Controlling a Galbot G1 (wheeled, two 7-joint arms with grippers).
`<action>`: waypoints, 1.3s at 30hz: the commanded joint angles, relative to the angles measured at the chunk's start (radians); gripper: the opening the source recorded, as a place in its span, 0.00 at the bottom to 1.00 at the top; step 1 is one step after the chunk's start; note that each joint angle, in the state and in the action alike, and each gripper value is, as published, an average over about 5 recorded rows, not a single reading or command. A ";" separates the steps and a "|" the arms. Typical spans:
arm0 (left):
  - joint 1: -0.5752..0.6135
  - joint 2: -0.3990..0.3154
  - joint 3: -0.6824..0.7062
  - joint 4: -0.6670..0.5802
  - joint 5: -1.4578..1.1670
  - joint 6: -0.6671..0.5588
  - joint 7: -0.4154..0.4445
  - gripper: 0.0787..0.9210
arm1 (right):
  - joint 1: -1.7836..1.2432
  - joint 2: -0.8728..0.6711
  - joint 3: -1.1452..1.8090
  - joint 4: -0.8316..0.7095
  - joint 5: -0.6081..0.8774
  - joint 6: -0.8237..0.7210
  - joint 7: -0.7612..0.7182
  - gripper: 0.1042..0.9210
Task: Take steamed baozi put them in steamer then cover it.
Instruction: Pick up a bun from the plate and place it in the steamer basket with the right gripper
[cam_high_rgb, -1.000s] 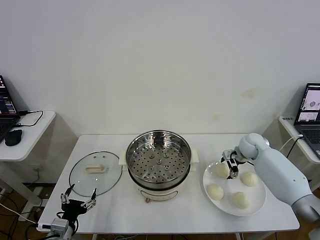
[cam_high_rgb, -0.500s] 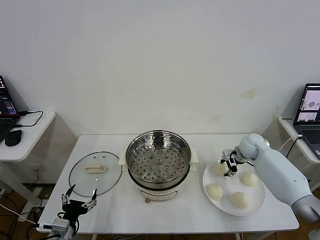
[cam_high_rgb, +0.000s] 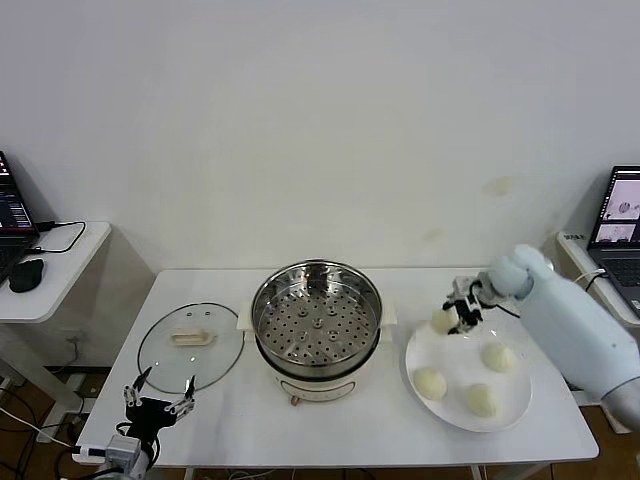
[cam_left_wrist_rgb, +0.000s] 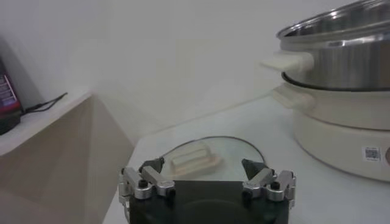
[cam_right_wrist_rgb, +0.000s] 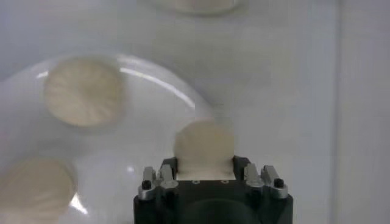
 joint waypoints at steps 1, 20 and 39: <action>0.002 0.001 -0.001 -0.005 0.003 0.003 -0.007 0.88 | 0.291 0.004 -0.156 0.003 0.170 -0.016 -0.040 0.56; 0.006 0.005 -0.045 -0.003 -0.001 0.001 -0.041 0.88 | 0.484 0.542 -0.255 -0.471 0.207 0.406 -0.148 0.56; 0.016 0.003 -0.052 0.015 -0.018 0.014 -0.041 0.88 | 0.308 0.511 -0.221 -0.146 -0.324 0.910 -0.071 0.57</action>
